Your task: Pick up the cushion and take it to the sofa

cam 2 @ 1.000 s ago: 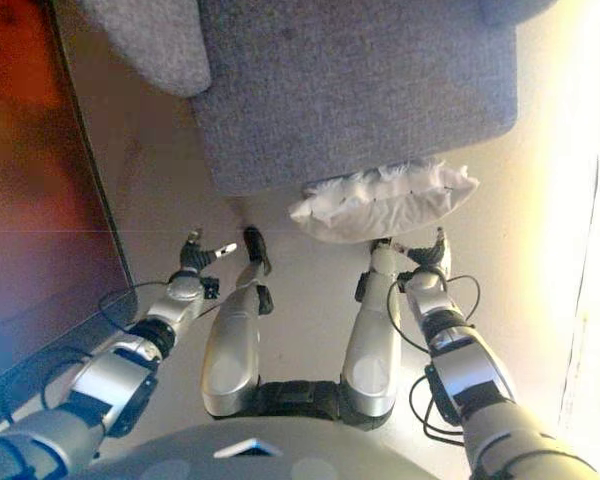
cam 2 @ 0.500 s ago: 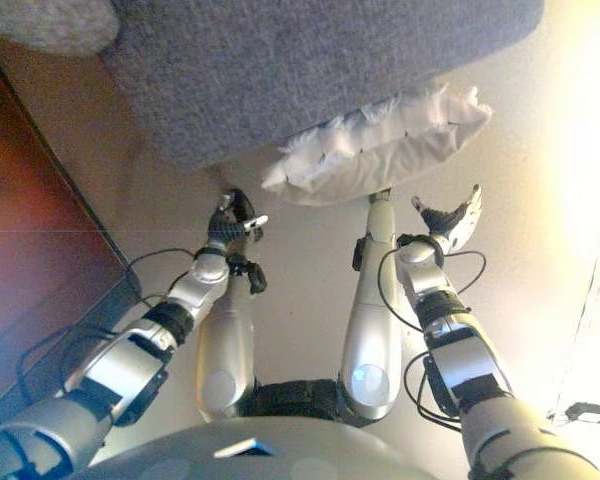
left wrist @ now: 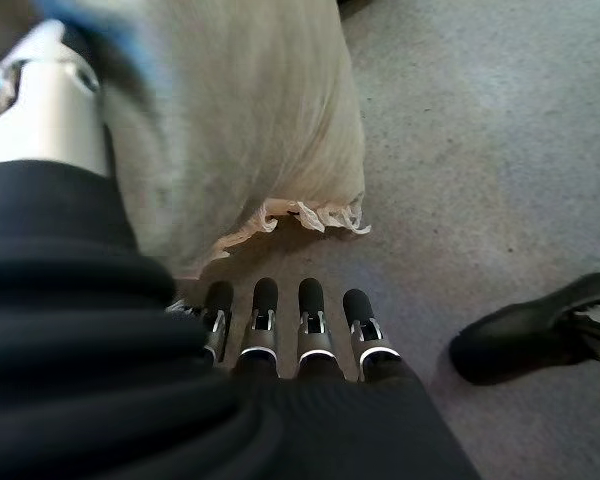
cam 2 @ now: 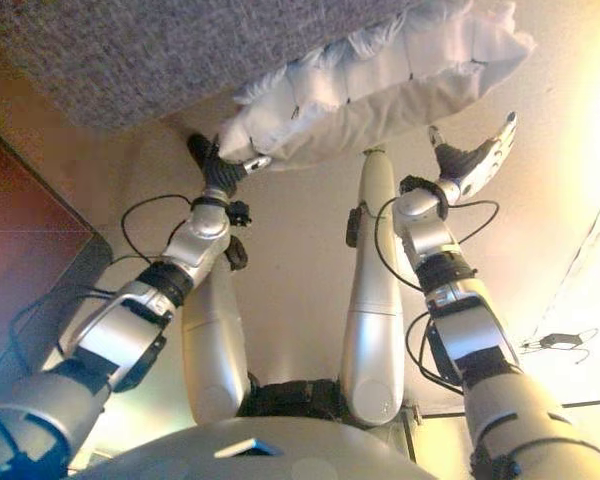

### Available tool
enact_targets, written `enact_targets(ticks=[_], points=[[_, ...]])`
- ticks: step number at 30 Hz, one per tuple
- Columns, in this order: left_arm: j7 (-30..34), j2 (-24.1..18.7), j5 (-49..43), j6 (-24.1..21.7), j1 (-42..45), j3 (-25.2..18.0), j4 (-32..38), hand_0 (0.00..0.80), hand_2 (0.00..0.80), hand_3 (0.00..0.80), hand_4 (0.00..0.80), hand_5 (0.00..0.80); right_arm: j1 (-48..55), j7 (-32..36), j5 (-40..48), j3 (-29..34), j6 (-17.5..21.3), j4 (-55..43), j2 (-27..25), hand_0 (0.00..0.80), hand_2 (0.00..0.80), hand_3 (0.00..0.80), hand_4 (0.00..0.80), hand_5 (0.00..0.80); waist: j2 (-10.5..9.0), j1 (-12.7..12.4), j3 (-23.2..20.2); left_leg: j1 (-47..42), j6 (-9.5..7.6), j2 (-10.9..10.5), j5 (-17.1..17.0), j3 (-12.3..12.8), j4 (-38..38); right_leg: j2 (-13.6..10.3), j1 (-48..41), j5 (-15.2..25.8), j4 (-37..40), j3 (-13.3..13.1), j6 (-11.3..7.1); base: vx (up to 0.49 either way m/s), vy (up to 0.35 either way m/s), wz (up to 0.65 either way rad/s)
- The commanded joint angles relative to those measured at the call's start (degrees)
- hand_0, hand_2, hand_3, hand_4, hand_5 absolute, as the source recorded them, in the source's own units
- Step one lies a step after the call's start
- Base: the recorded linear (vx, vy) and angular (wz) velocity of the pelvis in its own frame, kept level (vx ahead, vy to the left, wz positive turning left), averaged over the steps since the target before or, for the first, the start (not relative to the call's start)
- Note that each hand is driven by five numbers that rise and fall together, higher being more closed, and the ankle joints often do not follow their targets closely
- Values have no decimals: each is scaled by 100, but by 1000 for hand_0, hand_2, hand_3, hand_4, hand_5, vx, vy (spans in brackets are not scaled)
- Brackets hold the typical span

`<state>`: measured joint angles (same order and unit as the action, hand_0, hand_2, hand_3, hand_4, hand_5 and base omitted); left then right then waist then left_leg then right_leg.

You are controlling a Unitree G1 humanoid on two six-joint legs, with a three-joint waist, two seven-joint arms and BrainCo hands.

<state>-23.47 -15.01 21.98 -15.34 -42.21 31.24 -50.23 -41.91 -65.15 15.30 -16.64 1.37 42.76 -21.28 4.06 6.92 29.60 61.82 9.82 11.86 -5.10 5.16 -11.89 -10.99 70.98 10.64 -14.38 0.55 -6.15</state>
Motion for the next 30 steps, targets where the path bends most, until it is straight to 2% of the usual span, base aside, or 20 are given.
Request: enact_targets(ticks=[1,4,7,9,13,20,25,28,30], points=[[169,-235,329,-270,68,-219,345,0,0,0,0,0,46,-118,13,54,319,-487,-286,0,0,0,0,0,-101,44,20,937,-11,208,-176,-352,-594,-34,263,-196,-424,-197,-317,-18,-124,9],[361,-325,428,-265,-52,-252,472,0,0,0,0,0,-114,-109,155,102,409,-570,-389,0,0,0,0,0,-182,17,20,1140,-6,204,-142,-441,-695,-35,426,-191,-503,-145,-315,-18,-147,5],[502,-396,472,-281,-155,-226,561,0,0,0,0,0,-262,44,221,173,672,-616,-468,0,0,0,0,0,-244,-13,20,1350,-5,223,-117,-519,-818,-44,610,-201,-632,-104,-318,-12,-122,1],[616,-460,536,-269,-270,-210,628,0,0,0,0,0,-418,93,306,213,672,-660,-555,0,0,0,0,0,-281,-28,20,1474,-7,236,-100,-548,-865,-46,724,-202,-671,-75,-320,-8,-106,0],[905,-612,710,-92,-522,-132,738,0,0,0,0,0,-667,265,712,288,860,-644,-701,0,0,0,0,0,-350,-51,20,1703,-8,250,-46,-641,-1029,-72,929,-205,-813,-4,-332,-1,-110,-3],[1501,-797,1323,157,-1204,119,763,0,0,0,0,0,-1655,995,1342,14,1077,-343,-910,0,0,0,0,0,-420,-93,20,2122,3,235,29,-817,-1257,-87,1301,-208,-973,91,-353,3,-71,1],[2802,-771,1892,695,-1540,270,889,0,0,0,0,0,-2094,2022,1718,-237,1491,-444,-916,0,0,0,0,0,-455,-93,20,2261,-25,205,27,-836,-1166,-82,1434,-183,-870,144,-357,8,-16,0],[3844,-739,2180,1277,-1839,406,953,0,0,0,0,0,-2311,2693,2044,-318,1774,-556,-820,0,0,0,0,0,-505,-64,20,2390,-21,220,26,-863,-1148,-86,1569,-161,-854,157,-368,0,0,0],[4043,-705,2171,1423,-1962,480,984,0,0,0,0,0,-2366,2984,2130,-362,1900,-586,-752,0,0,0,0,0,-528,-47,20,2418,-17,221,29,-876,-1138,-88,1597,-141,-819,165,-374,0,0,0]])
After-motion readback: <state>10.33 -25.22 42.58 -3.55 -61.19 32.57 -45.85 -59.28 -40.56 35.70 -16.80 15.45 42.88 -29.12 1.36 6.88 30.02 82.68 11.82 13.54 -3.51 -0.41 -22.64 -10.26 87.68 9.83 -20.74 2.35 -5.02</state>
